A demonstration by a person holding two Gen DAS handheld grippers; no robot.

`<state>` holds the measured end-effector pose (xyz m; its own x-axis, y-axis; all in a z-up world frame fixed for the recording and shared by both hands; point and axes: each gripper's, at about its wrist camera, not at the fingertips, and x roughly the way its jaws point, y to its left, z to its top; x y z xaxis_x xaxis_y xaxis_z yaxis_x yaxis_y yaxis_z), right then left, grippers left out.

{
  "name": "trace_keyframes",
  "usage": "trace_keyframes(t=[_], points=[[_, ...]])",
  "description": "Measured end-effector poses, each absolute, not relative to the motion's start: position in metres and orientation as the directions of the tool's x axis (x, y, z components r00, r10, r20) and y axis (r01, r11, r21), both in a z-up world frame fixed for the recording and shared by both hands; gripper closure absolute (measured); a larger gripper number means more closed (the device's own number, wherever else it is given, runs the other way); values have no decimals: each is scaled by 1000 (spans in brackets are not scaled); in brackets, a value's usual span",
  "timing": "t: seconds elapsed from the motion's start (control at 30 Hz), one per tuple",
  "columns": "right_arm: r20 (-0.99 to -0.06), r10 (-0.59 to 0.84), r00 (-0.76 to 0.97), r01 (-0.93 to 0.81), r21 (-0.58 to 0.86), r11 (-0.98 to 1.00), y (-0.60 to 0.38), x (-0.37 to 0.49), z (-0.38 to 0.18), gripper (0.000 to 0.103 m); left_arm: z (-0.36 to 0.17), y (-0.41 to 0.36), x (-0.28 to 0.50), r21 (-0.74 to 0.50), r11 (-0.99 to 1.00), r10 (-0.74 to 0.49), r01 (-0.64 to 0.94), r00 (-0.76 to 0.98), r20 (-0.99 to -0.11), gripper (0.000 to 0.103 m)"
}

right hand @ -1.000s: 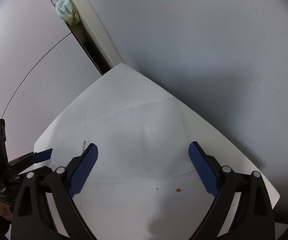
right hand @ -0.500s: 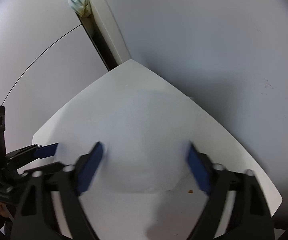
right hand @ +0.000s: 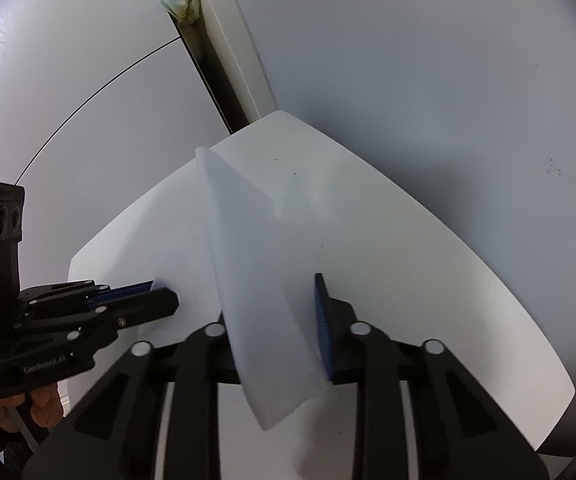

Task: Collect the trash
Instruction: 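Close the right tool on the plastic sheet edge while the left tool closes beside it, then lift the plastic sheet in the right tool off the cabinet toward the bin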

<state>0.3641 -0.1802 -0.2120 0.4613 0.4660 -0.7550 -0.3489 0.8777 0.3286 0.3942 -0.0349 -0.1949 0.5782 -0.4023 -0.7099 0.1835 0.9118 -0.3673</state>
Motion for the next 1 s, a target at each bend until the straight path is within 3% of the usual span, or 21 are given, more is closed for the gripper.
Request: trace_keyframes(t=[0.17, 1.0], points=[[-748, 474, 464, -358, 331, 873, -181, 355, -205, 93, -187, -37, 395, -371, 908, -411, 194, 589, -696, 102], [-728, 429, 535, -351, 269, 897, -196, 292, -129, 93, -131, -75, 343, -396, 872, -484, 288, 630, -607, 102]])
